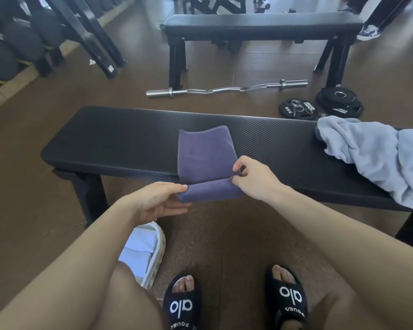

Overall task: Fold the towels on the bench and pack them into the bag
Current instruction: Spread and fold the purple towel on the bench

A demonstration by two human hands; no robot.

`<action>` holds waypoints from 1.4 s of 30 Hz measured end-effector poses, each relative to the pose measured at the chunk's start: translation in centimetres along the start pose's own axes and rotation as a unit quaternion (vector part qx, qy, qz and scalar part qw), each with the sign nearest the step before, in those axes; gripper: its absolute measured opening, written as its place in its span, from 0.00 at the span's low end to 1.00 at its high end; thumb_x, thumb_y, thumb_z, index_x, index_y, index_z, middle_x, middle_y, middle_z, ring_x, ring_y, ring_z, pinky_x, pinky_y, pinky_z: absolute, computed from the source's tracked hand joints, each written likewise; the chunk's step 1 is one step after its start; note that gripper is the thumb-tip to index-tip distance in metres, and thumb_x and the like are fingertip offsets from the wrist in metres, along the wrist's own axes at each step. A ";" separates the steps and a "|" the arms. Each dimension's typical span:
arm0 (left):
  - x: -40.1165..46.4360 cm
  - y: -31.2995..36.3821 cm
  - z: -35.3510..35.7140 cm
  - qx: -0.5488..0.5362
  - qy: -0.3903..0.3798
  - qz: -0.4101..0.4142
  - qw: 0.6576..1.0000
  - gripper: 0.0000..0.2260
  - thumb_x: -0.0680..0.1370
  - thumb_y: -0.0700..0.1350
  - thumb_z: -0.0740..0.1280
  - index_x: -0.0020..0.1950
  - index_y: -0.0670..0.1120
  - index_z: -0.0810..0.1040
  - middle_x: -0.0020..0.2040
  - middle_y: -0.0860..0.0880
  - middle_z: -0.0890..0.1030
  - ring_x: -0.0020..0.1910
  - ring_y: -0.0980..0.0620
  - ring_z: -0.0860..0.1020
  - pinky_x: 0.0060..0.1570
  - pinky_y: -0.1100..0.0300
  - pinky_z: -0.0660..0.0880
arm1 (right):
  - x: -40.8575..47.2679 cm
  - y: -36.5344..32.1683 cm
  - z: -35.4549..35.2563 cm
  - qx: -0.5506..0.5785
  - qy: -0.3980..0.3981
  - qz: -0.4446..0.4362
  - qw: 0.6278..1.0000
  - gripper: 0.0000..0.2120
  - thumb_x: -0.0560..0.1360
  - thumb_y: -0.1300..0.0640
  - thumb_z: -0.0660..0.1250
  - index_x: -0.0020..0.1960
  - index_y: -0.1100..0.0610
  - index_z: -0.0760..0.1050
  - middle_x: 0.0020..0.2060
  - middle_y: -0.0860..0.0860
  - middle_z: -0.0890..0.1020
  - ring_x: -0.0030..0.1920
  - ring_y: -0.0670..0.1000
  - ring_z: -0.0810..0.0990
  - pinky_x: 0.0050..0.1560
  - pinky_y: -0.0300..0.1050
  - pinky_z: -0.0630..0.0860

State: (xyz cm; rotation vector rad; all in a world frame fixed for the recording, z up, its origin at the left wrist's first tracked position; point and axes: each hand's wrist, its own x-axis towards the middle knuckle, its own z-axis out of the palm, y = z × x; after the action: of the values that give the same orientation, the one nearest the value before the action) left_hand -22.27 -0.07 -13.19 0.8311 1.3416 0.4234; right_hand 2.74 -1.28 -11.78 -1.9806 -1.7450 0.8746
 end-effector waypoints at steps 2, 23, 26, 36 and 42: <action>0.2 0.0 0.1 0.007 0.002 0.002 1.000 0.11 0.81 0.44 0.70 0.62 0.43 0.80 0.58 0.43 0.84 0.54 0.46 0.86 0.54 0.53 0.83 | -0.1 0.3 0.1 -0.015 0.008 0.019 1.000 0.05 0.80 0.54 0.66 0.54 0.52 0.71 0.48 0.51 0.80 0.45 0.51 0.77 0.35 0.40 0.67; -0.1 0.8 0.6 0.007 0.049 0.084 0.995 0.05 0.80 0.42 0.69 0.53 0.43 0.84 0.53 0.46 0.82 0.56 0.51 0.82 0.50 0.63 0.80 | -1.3 -0.4 -0.5 0.090 -0.043 -0.024 0.995 0.13 0.74 0.50 0.74 0.57 0.52 0.80 0.51 0.47 0.81 0.50 0.46 0.79 0.41 0.33 0.70; 0.0 0.9 0.7 -0.026 0.061 0.078 0.995 0.06 0.82 0.40 0.66 0.50 0.41 0.83 0.42 0.48 0.82 0.46 0.54 0.81 0.41 0.67 0.81 | -1.5 0.2 -0.3 -0.022 -0.064 -0.108 0.992 0.28 0.70 0.51 0.78 0.67 0.51 0.73 0.62 0.49 0.70 0.55 0.49 0.76 0.47 0.34 0.74; 0.7 0.9 0.7 0.006 0.088 0.066 0.994 0.08 0.83 0.37 0.63 0.58 0.40 0.81 0.52 0.41 0.80 0.49 0.49 0.82 0.39 0.64 0.82 | -0.7 0.6 2.0 -0.264 0.073 -0.298 0.915 0.12 0.79 0.50 0.67 0.62 0.51 0.79 0.58 0.49 0.82 0.58 0.51 0.79 0.63 0.45 0.72; 1.1 1.1 0.1 0.324 0.198 0.234 0.895 0.09 0.85 0.51 0.58 0.56 0.54 0.77 0.56 0.48 0.78 0.55 0.50 0.78 0.55 0.54 0.79 | 0.6 0.7 0.9 -0.124 0.056 -0.258 0.957 0.12 0.80 0.52 0.67 0.62 0.53 0.76 0.51 0.51 0.83 0.44 0.47 0.76 0.43 0.29 0.63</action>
State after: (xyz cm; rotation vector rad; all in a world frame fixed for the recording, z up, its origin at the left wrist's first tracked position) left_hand -21.70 1.36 -13.09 1.7177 1.6888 0.5455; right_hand 2.70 -0.89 -13.00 -1.5402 -2.2352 0.3747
